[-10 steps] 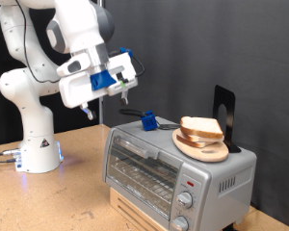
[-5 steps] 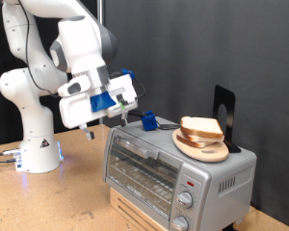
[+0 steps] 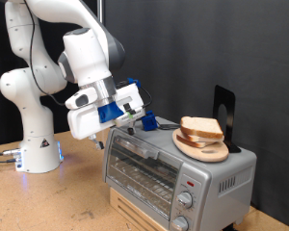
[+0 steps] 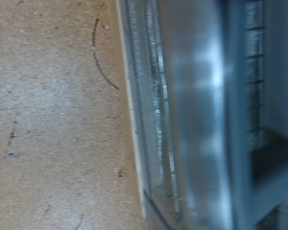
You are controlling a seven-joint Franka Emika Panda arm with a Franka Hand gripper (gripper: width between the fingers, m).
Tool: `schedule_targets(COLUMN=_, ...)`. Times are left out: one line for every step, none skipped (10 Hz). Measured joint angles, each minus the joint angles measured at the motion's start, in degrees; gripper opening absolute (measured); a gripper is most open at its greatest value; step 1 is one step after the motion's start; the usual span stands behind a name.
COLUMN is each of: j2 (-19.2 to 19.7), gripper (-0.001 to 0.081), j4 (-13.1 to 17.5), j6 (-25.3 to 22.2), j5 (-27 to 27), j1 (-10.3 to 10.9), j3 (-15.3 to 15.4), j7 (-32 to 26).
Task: Make a piece of toast with the oven
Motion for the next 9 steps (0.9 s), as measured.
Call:
schedule_targets(j2=-0.06, gripper=0.0808, j4=-0.02, j6=-0.32, j5=0.40, j1=0.34, j3=0.07, j7=-0.24)
schedule_targets(j2=-0.22, gripper=0.0808, j4=-0.13, j6=-1.08, j5=0.40, j1=0.38, j3=0.15, j7=-0.24)
schedule_targets(j2=-0.47, gripper=0.0808, j4=-0.45, j6=-2.19, j5=0.19, j1=0.27, j3=0.17, j7=-0.19)
schedule_targets(j2=-0.68, gripper=0.0808, j4=-0.99, j6=-3.07, j5=-0.52, j1=-0.14, j3=0.18, j7=0.05)
schedule_targets(j2=-0.72, gripper=0.0808, j4=-1.78, j6=-3.18, j5=-1.93, j1=-0.80, j3=0.23, j7=0.85)
schedule_targets(j2=-0.73, gripper=0.0808, j4=-2.49, j6=-2.68, j5=-3.43, j1=-1.67, j3=0.27, j7=1.79)
schedule_targets(j2=-0.78, gripper=0.0808, j4=-2.70, j6=-2.34, j5=-4.67, j1=-2.54, j3=0.27, j7=2.56)
schedule_targets(j2=-0.75, gripper=0.0808, j4=-2.91, j6=-2.01, j5=-6.01, j1=-3.73, j3=0.19, j7=3.25)
schedule_targets(j2=-0.69, gripper=0.0808, j4=-3.09, j6=-1.75, j5=-6.86, j1=-4.96, j3=0.06, j7=3.26)
